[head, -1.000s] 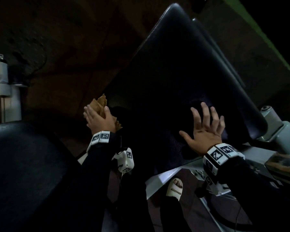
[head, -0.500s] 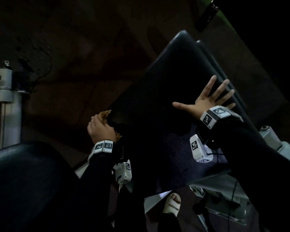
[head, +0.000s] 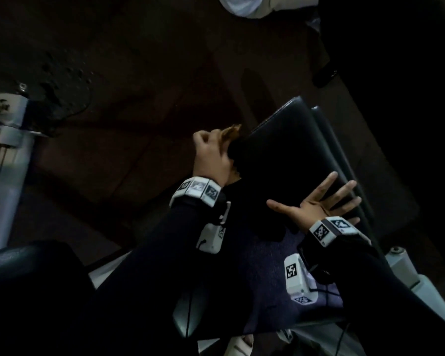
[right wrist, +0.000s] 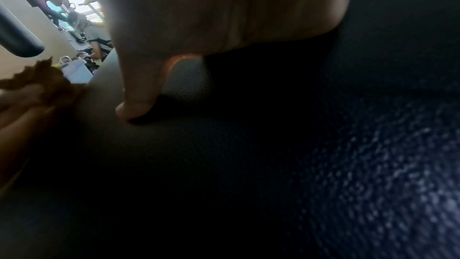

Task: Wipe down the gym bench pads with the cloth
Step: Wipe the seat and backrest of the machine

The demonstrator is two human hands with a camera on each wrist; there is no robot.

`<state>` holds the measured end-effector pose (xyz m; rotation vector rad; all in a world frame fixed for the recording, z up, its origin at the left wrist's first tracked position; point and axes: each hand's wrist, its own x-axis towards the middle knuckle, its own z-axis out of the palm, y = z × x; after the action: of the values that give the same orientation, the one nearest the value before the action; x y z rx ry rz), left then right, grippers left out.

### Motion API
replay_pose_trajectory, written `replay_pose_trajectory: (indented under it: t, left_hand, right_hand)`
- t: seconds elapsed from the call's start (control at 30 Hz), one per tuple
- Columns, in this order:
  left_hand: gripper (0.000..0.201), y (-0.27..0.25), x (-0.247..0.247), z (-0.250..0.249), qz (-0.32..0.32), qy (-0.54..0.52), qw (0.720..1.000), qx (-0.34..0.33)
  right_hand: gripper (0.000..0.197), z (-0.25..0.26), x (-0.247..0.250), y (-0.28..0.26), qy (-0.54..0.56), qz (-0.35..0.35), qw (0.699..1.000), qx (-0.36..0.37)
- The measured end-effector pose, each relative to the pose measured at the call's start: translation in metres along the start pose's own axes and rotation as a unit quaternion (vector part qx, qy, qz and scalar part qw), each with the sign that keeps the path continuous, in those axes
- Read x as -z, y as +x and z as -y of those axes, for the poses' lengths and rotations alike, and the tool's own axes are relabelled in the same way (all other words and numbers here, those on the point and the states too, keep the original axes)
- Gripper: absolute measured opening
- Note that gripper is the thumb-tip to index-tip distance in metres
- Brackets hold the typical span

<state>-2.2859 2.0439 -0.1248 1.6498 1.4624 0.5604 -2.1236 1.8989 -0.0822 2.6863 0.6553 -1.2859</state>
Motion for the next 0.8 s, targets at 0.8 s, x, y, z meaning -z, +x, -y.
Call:
replay_pose_trajectory:
  t: [0.8]
  left_hand:
    - [0.047, 0.077, -0.037, -0.074, 0.308, 0.050, 0.947, -0.079]
  right_hand:
    - [0.111, -0.004, -0.004, -0.003, 0.051, -0.025, 0.997, 0.044]
